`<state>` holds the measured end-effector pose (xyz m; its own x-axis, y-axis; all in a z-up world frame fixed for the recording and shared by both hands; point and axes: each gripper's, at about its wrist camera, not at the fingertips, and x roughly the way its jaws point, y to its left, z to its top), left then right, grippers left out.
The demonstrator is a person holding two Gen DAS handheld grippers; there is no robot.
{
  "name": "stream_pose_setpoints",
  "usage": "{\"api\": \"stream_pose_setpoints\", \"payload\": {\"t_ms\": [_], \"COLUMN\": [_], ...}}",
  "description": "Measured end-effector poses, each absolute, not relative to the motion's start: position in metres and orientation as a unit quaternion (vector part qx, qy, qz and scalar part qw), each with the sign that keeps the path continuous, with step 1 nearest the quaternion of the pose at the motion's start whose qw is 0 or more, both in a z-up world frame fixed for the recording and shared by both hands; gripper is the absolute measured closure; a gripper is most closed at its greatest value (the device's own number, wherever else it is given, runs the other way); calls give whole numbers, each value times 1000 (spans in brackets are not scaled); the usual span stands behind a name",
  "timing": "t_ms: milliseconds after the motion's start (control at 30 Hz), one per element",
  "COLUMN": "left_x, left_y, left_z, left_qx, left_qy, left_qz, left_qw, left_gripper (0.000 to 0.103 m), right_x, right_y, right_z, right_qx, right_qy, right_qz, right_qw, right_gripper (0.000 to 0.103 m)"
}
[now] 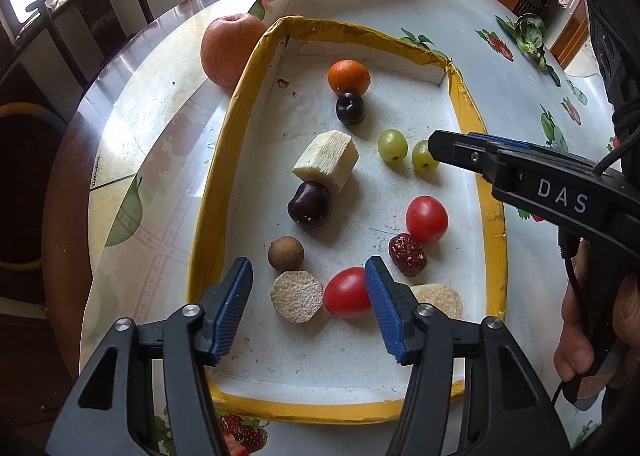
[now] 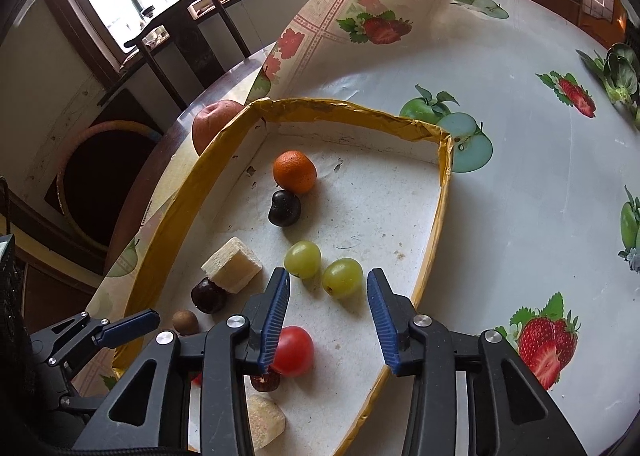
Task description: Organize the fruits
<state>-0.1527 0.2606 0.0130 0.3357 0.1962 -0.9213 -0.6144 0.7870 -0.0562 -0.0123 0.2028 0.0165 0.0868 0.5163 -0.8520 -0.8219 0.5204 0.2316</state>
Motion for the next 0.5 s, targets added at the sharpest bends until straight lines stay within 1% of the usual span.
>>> {"api": "stream_pose_setpoints", "payload": {"t_ms": [133, 233, 267, 333, 400, 467, 500], "left_x": [-162, -169, -172, -178, -182, -186, -188], "left_y": [254, 247, 245, 240, 234, 229, 227], "left_z": [16, 18, 20, 25, 29, 35, 37], "left_qx": [-200, -194, -191, -182, -173, -162, -157], "left_qy": [517, 518, 516, 515, 513, 509, 508], "left_qz": [258, 266, 267, 272, 277, 283, 286], "left_qw": [792, 790, 791, 792, 794, 796, 797], "left_gripper": [46, 39, 39, 38, 36, 26, 25], "right_x": [-16, -20, -22, -26, -33, -41, -43], "right_y": [196, 189, 186, 179, 171, 162, 157], "right_z": [24, 29, 30, 34, 39, 45, 47], "right_qx": [-163, -165, -166, -170, -173, -181, -185], "right_qy": [487, 486, 485, 483, 471, 452, 443], "right_qz": [480, 494, 501, 517, 540, 561, 568], "right_qw": [712, 701, 697, 686, 675, 670, 668], "right_gripper": [61, 60, 60, 55, 46, 41, 39]}}
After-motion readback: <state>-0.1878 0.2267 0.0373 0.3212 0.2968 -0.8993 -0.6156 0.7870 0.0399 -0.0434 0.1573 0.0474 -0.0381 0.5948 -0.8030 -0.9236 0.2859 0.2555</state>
